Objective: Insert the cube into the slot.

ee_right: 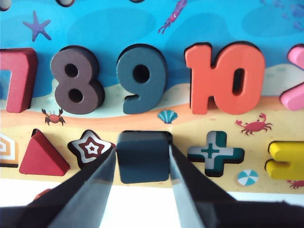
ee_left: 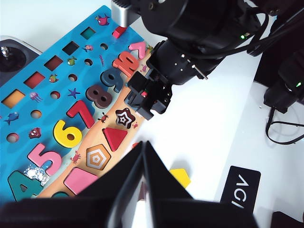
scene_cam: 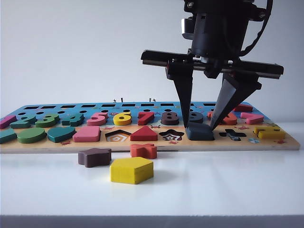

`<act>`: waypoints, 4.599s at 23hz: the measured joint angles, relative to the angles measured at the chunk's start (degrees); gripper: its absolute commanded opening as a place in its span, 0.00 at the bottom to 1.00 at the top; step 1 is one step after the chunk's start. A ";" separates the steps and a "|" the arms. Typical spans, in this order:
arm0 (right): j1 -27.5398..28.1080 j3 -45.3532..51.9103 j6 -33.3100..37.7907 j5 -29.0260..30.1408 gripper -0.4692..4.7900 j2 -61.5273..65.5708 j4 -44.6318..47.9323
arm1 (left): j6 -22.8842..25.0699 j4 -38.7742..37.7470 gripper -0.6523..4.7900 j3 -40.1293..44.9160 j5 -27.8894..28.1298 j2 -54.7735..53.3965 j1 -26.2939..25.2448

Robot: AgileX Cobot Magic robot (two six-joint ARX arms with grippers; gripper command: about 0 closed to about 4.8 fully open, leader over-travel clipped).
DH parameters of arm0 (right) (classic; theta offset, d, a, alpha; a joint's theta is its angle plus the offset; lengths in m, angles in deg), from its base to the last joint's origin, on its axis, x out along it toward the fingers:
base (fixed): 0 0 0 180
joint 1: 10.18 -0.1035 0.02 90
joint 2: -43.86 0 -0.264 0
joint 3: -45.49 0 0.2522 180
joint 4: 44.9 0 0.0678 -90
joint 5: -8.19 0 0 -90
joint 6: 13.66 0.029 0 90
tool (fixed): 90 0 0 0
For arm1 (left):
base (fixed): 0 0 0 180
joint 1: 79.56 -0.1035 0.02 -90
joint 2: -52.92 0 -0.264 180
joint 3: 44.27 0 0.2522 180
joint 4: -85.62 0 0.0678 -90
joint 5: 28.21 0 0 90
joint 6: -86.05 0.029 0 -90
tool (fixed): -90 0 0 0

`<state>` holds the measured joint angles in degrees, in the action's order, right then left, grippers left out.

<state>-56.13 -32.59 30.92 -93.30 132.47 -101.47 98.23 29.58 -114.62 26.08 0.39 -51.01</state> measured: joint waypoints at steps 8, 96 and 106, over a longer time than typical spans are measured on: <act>0.00 0.00 0.02 -1.66 0.56 0.00 0.00 | 0.00 0.00 0.15 0.00 0.00 0.00 0.00; 1.14 0.15 -20.26 7.41 0.09 -11.76 9.40 | 0.00 0.59 0.15 0.00 0.07 0.00 -0.72; 7.65 12.46 -22.12 7.41 0.09 -25.55 15.04 | 0.00 9.55 0.15 0.00 4.63 0.42 -6.60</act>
<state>-48.48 -20.13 8.80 -85.89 106.92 -86.43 98.23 39.13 -114.62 30.72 0.81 -57.61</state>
